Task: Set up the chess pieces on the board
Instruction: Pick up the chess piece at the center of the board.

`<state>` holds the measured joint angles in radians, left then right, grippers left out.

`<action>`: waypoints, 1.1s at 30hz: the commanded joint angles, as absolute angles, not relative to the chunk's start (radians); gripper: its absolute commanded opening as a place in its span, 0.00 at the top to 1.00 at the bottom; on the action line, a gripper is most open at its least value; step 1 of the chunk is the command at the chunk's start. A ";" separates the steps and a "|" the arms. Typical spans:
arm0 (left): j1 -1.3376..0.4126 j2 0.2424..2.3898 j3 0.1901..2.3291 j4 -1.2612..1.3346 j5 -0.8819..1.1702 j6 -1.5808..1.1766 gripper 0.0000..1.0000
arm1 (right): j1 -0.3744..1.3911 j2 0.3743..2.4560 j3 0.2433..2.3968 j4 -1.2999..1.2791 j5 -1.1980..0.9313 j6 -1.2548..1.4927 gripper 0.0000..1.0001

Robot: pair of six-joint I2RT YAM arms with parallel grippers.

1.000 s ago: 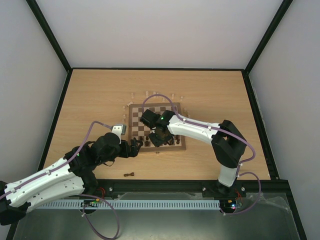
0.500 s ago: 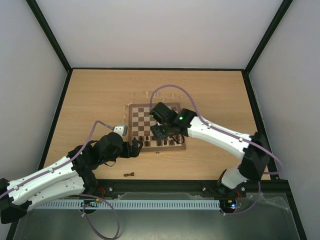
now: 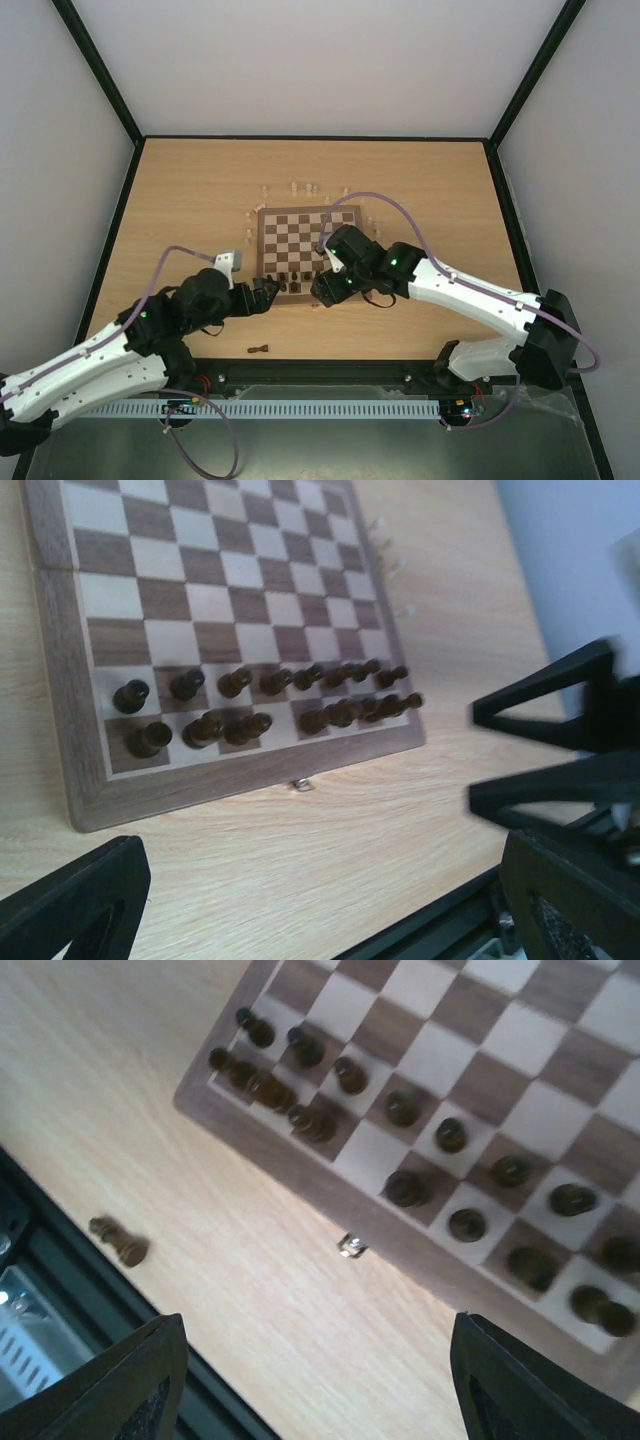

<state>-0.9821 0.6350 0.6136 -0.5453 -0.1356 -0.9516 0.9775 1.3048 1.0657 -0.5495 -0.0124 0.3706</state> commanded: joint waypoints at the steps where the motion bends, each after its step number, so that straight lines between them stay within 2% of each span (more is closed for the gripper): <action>1: -0.977 0.513 0.646 -0.565 -0.178 -0.977 0.01 | 0.987 1.265 0.967 -0.415 -0.208 0.376 0.26; 4: -0.977 0.432 0.682 -0.588 -0.200 -0.959 0.01 | 1.007 1.252 0.913 -0.327 -0.290 0.388 0.24; 8: -0.977 0.364 0.713 -0.596 -0.192 -0.937 0.01 | 1.090 1.272 0.884 -0.237 -0.290 0.371 0.23; 16: -0.977 0.279 0.707 -0.565 -0.106 -0.906 0.01 | 1.268 1.388 0.864 -0.081 -0.162 0.294 0.24; 20: -0.977 0.273 0.693 -0.553 -0.078 -0.892 0.01 | 1.318 1.474 0.874 -0.035 -0.100 0.268 0.21; 33: -0.978 0.273 0.704 -0.557 -0.072 -0.852 0.01 | 1.339 1.576 0.841 0.108 -0.090 0.185 0.21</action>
